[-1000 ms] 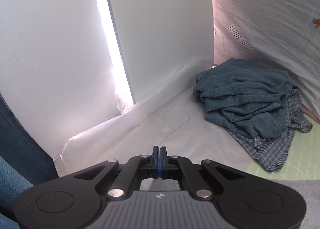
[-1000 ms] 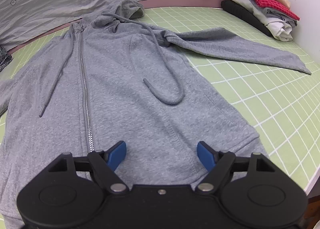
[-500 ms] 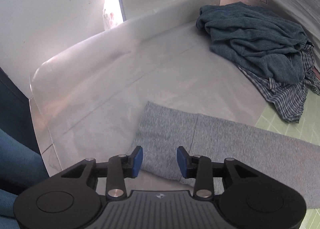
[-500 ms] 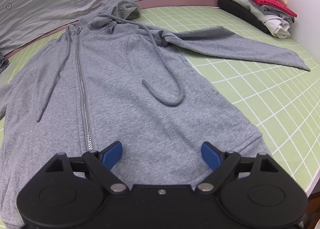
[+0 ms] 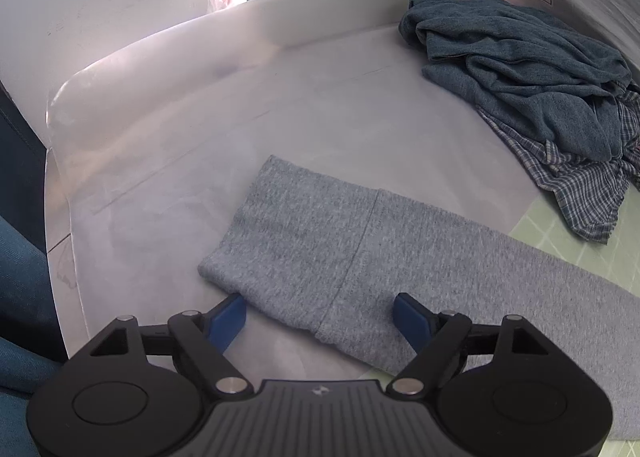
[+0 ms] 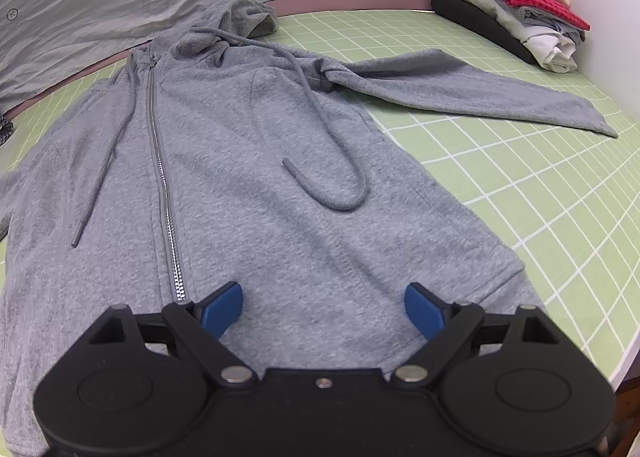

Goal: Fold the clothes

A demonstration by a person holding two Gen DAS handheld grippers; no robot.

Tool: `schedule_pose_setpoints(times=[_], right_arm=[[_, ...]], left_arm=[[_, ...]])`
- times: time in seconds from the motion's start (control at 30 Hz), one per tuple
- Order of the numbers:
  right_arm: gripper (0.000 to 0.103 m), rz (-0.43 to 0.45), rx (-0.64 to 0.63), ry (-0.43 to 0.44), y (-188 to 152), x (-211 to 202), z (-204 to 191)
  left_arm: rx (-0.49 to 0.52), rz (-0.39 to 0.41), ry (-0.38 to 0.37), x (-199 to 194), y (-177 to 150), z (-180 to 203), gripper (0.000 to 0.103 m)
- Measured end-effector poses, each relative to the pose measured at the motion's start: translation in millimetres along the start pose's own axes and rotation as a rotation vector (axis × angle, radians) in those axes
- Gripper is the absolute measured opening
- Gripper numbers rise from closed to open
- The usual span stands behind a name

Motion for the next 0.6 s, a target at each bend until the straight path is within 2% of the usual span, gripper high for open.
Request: schedule_pose_setpoints(times=[0.03, 0.1, 0.13, 0.17, 0.27, 0.4, 0.6], right_arm=[[0.090, 0.001, 0.002, -0.001, 0.1, 0.3, -0.2], [0.090, 0.003, 0.004, -0.002, 0.0, 0.6, -0.2], [0.091, 0.004, 0.005, -0.002, 0.0, 0.7, -0.4], [0.091, 0.006, 0.006, -0.003, 0.0, 0.7, -0.9], [0.092, 0.010, 0.005, -0.003, -0.2, 1.2, -1.3], [0.093, 0.013, 0.001, 0.002, 0.2, 2.0, -0.8], [0.094, 0.013, -0.014, 0.013, 1.0, 2.5, -0.3]], left_arm=[[0.000, 0.004, 0.000, -0.5, -0.5, 1.2, 0.078], [0.029, 0.021, -0.004, -4.2, -0.2, 5.9, 0.055], [0.048, 0.031, -0.004, -6.5, 0.1, 8.7, 0.034], [0.067, 0.037, -0.001, -8.5, 0.2, 11.9, 0.026], [0.081, 0.036, 0.017, -12.4, -3.3, 16.7, 0.022], [0.033, 0.028, 0.028, -22.5, -13.4, 8.1, 0.021], [-0.018, -0.014, 0.037, -38.0, -46.2, -13.7, 0.021]])
Point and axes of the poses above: each gripper's, at about its wrist camera, not at the fingertips, and x roughly the way its jaws point, z to its right, y to its top, the point moved 5 cm from there along x, roughly the way its jaws point, and after that the axes turned 3 degrees about -z, right-handed, at the moved point
